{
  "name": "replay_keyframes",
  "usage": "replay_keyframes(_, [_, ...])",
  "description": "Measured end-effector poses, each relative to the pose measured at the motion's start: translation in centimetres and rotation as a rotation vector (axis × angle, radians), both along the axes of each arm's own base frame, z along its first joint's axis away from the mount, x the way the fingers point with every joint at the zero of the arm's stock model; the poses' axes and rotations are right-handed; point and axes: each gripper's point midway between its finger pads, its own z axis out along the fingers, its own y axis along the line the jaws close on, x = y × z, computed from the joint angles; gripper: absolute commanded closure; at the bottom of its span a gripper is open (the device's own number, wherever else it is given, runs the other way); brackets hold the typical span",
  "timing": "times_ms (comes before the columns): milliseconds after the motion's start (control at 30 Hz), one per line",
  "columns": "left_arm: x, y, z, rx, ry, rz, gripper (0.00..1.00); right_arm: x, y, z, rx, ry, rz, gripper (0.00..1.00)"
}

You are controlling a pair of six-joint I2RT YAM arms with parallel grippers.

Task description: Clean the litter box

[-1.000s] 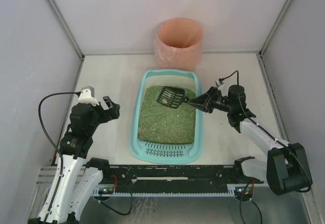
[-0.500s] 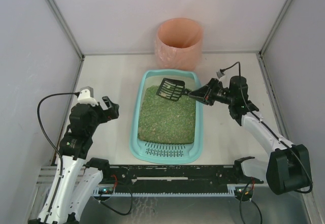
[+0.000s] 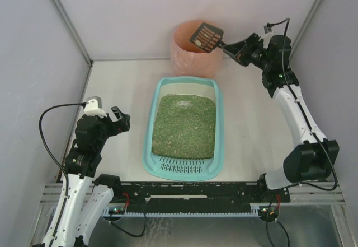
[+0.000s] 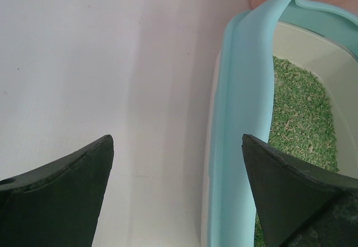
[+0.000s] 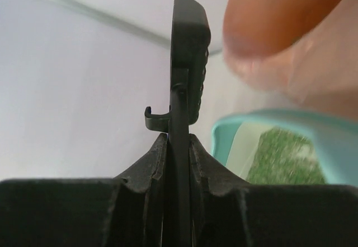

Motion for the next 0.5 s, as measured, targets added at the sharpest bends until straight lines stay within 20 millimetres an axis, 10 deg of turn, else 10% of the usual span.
replay_keyframes(333, [0.0,0.0,0.0,-0.001,-0.001,0.0,0.01,12.5,-1.8,-2.3,-0.365,-0.081,-0.203,1.0])
replay_keyframes(500, [0.0,0.0,0.0,-0.001,-0.001,-0.001,0.01,14.0,0.0,-3.6,-0.723,-0.241,-0.2,1.0])
